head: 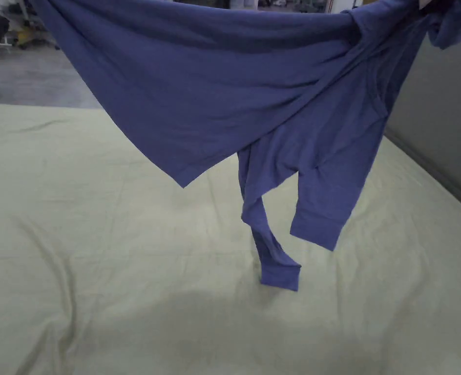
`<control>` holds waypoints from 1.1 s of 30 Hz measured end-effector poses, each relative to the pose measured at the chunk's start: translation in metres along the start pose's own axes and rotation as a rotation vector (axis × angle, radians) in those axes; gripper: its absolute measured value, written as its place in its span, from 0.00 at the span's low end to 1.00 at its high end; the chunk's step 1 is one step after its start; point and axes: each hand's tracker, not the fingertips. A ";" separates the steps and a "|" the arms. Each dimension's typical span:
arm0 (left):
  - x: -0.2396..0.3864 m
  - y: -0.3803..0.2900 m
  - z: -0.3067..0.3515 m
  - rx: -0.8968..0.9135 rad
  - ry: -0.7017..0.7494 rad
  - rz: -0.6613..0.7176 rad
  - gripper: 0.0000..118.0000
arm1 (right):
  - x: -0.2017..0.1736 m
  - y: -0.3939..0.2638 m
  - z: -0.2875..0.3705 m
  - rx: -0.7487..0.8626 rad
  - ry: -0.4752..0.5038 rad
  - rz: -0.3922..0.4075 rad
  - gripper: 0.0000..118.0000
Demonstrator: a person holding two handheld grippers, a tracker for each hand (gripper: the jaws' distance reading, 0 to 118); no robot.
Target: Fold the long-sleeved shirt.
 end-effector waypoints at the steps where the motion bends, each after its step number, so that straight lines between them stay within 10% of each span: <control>1: 0.003 0.011 0.000 0.011 0.010 -0.008 0.04 | 0.001 0.015 -0.005 0.004 -0.006 0.003 0.05; 13: 0.016 0.045 -0.021 0.109 -0.007 0.043 0.04 | 0.023 0.084 -0.062 0.052 -0.110 -0.048 0.05; 25: -0.024 -0.209 -0.147 -0.443 -0.033 -0.021 0.04 | -0.045 -0.230 -0.193 -0.445 0.075 0.084 0.05; 33: -0.044 -0.381 -0.083 -0.675 -0.056 -0.012 0.04 | -0.072 -0.406 -0.111 -0.586 0.167 0.088 0.05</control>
